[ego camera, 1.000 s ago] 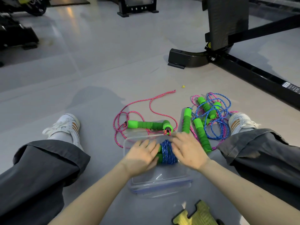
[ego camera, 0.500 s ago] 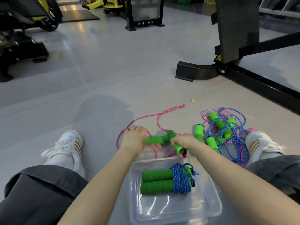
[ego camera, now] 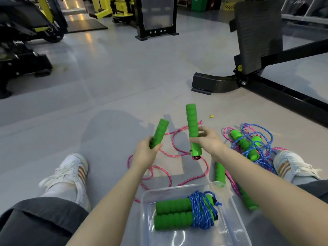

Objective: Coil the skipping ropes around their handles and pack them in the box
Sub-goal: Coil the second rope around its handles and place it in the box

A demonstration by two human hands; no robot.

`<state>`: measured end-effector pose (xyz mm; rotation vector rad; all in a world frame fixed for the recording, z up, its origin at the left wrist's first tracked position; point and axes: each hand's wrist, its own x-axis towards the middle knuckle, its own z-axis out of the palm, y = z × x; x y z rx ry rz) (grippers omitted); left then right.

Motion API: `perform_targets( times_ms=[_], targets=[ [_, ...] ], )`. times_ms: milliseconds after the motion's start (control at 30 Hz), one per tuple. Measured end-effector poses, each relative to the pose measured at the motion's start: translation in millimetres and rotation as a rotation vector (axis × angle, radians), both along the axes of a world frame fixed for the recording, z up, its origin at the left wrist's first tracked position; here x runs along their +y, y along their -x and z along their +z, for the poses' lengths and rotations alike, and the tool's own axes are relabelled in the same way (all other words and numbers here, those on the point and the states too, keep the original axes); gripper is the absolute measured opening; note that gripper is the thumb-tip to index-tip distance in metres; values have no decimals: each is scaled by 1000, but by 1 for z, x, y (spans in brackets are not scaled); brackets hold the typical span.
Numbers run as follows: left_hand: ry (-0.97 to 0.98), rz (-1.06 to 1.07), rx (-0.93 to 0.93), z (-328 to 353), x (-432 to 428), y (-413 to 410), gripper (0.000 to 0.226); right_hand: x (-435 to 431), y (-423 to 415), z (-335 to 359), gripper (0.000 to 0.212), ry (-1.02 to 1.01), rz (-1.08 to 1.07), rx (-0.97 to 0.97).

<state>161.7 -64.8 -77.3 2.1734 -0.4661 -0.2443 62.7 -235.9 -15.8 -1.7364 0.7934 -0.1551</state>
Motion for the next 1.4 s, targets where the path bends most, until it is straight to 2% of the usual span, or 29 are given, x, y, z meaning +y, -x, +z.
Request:
perform_targets(
  times_ms=[67,100,167,267,433,633,733,833,933,1100,1167,1233,1267,1333,1367,1400],
  targets=[
    [303,19,173,45,-4,-8,20,4,-7,27,40,2,21,-126],
    [395,-4,200,69,-6,-10,20,7,-11,43,42,6,32,-192],
    [505,-90,203,117,-9,-10,22,15,-17,79,44,30,64,-323],
    [600,-203,171,182,-10,-1,20,30,-20,130,34,90,138,-513],
    [601,-297,138,248,7,26,30,50,0,183,31,159,176,-708],
    [601,-302,175,279,31,66,27,76,33,198,29,167,177,-792],
    [571,-321,117,291,36,84,28,84,45,206,30,165,187,-811],
    [559,-344,61,305,43,100,28,87,63,219,43,90,346,-767],
    [555,-344,9,319,49,115,29,95,78,234,60,206,515,-786],
    [482,-295,-126,331,53,131,33,110,82,245,66,376,370,-848],
    [294,-274,-242,333,60,132,36,108,80,244,64,372,379,-837],
    [25,-190,-419,330,70,130,50,101,78,241,65,399,413,-771],
    [-131,-103,-653,325,76,124,55,92,75,239,67,477,411,-706],
    [-313,-16,-1293,317,89,108,53,70,68,233,79,747,367,-519],
    [-363,-70,-1587,311,94,100,49,60,65,230,85,876,372,-415],
    [-406,-177,-1787,306,96,93,43,54,63,228,89,984,415,-336]
  ],
)
